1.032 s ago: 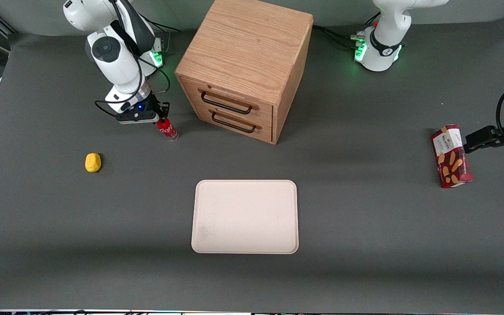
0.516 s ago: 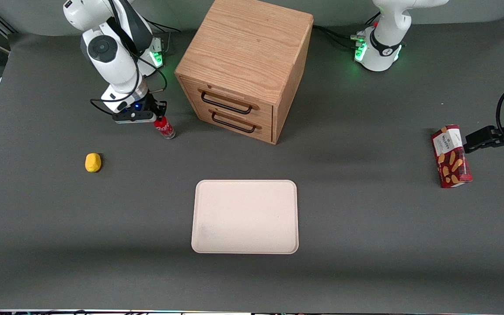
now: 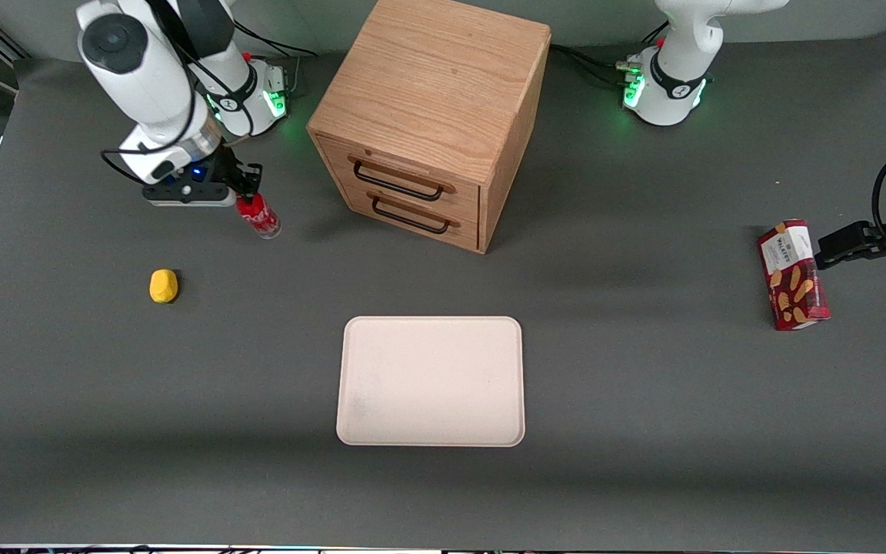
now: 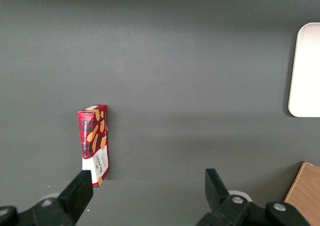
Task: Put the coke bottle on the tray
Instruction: 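Lift the bottle and carry it over the white tray, then lower the bottle onto the tray and open the right gripper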
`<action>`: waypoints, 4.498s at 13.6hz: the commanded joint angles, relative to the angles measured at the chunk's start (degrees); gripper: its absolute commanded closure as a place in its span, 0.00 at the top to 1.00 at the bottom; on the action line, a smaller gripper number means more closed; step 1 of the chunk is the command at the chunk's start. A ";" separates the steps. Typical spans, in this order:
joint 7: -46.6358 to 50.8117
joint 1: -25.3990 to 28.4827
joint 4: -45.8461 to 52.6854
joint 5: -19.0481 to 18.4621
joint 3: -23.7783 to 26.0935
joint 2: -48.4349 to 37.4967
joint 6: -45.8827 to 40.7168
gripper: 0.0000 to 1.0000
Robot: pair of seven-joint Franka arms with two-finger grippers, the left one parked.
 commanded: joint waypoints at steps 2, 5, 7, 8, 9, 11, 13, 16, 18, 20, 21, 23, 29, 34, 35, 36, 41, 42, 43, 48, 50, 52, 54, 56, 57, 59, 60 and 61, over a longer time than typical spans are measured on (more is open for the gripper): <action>-2.41 0.00 13.32 3.15 -0.02 0.53 -13.58 0.00; -2.41 0.00 19.31 4.64 -0.02 0.71 -19.92 0.00; -2.41 0.00 20.99 4.82 -0.02 1.06 -20.99 0.00; -2.41 0.00 21.69 5.26 -0.02 1.32 -20.91 0.00; -2.50 -0.09 23.44 5.44 -0.02 3.15 -20.73 0.00; -4.94 -0.26 30.36 6.92 -0.10 9.64 -20.82 0.00; -5.84 -1.48 36.70 9.55 -0.72 15.71 -20.82 0.00; -5.93 -3.42 47.32 14.13 -0.98 25.90 -20.90 0.00; -6.89 -3.78 53.05 14.75 -0.98 31.35 -20.99 0.00; -7.07 -4.82 58.84 15.89 -0.72 37.06 -21.08 0.00; -7.07 -5.88 61.66 17.29 -0.46 39.70 -21.17 0.00; -7.07 -6.76 67.63 18.97 -0.28 44.71 -21.52 0.00; -6.98 -9.57 80.57 20.91 3.22 55.45 -21.00 0.00; -6.81 -10.28 81.55 20.82 4.91 58.54 -16.87 0.00; -6.72 -10.28 81.46 20.73 4.91 58.54 -16.25 0.00; -6.89 -10.19 81.12 20.38 4.91 58.71 -15.73 0.00; -6.55 -10.19 80.06 20.29 4.91 62.83 -13.44 0.00; -6.46 -10.11 79.80 20.20 4.91 63.72 -13.26 0.00; -6.54 -10.19 79.18 20.20 4.91 64.25 -12.56 0.00; -6.89 -10.11 72.33 20.29 4.91 65.48 -2.99 0.00; -6.89 -10.02 71.80 20.20 4.91 66.27 -1.31 0.00; -6.81 -9.93 71.71 20.20 4.91 66.97 -0.96 0.00; -6.63 -9.76 71.71 20.20 4.91 67.68 0.01 0.00; -6.46 -9.58 70.83 20.03 4.91 68.21 0.98 0.00; -6.46 -9.58 70.83 20.03 4.91 68.29 0.98 0.00; -6.28 -9.49 70.83 20.03 4.91 68.38 0.98 0.00; -6.19 -9.49 70.83 20.03 4.91 68.38 0.98 0.04; -6.19 -9.49 70.83 20.03 4.91 68.38 0.98 0.54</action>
